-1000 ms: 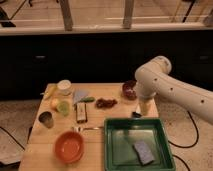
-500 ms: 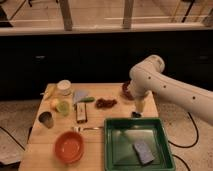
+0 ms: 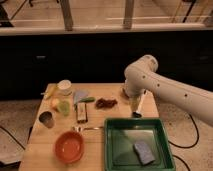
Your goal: Place grapes in red bowl
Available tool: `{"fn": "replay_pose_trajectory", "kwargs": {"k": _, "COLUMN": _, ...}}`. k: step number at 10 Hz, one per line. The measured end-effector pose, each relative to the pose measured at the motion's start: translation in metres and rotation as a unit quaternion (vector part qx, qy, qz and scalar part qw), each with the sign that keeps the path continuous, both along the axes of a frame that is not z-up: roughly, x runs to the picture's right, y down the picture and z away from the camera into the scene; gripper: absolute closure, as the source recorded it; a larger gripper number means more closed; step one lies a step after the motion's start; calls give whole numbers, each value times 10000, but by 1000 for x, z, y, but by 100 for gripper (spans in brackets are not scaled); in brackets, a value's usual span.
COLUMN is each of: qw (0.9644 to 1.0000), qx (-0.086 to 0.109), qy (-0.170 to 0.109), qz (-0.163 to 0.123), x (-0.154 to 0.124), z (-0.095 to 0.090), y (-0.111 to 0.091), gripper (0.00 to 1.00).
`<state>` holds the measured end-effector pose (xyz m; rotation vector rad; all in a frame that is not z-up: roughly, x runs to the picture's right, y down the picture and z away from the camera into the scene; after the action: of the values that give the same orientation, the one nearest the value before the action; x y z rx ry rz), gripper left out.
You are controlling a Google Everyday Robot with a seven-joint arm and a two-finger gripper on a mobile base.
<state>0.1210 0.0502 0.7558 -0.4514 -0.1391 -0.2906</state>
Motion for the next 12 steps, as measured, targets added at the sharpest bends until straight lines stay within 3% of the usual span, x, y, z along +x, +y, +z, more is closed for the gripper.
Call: {"fn": "replay_pose_trajectory", "kwargs": {"k": 12, "qw": 9976, "qx": 45, "qy": -667, "qz": -183, "x": -36, "z": 43, "y": -8, "gripper": 20}}
